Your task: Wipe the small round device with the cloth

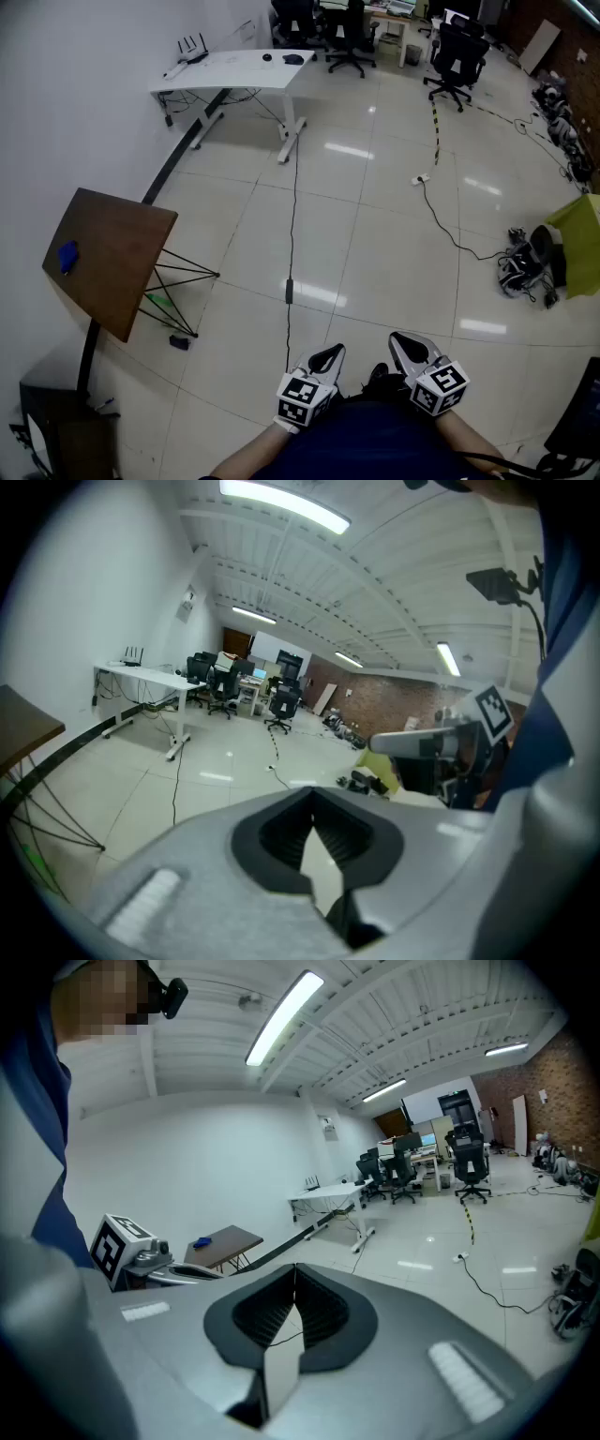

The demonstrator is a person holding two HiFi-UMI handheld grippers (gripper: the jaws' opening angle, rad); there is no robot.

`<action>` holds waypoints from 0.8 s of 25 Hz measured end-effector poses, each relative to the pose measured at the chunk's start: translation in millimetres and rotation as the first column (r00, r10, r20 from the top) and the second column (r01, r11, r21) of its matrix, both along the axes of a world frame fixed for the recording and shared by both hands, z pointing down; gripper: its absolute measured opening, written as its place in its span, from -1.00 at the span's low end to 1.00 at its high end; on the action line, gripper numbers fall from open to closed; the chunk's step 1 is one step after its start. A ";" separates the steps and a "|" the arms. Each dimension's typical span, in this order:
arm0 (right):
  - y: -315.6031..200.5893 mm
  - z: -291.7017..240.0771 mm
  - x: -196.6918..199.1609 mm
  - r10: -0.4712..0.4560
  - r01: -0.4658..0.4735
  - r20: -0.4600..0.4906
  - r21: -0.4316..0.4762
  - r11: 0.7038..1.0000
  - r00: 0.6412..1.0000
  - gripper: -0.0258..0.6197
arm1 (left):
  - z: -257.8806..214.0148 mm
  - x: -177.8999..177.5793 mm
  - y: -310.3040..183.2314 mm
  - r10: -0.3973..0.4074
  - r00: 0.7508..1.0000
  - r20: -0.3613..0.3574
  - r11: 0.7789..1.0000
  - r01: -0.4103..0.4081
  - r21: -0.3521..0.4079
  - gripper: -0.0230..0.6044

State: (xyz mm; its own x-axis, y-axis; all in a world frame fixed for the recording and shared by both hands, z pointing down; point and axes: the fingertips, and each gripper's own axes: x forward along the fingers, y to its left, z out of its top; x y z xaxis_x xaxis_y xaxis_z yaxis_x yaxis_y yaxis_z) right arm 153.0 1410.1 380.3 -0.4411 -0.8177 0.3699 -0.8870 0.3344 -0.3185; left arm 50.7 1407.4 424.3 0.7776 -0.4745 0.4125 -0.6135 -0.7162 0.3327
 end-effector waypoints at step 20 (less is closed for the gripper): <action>-128.9 9.0 75.0 -0.124 0.120 0.092 0.044 0.992 0.988 -0.88 | -8.7 68.3 -116.7 -0.151 0.982 0.112 0.988 0.146 0.050 -0.92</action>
State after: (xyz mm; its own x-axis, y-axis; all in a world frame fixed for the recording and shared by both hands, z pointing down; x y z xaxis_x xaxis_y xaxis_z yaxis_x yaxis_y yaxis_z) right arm 228.0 1281.2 389.3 -0.5698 -0.7683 0.2916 -0.8054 0.4516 -0.3839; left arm 119.0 1290.7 415.6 0.6456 -0.5994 0.4731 -0.7466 -0.6258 0.2259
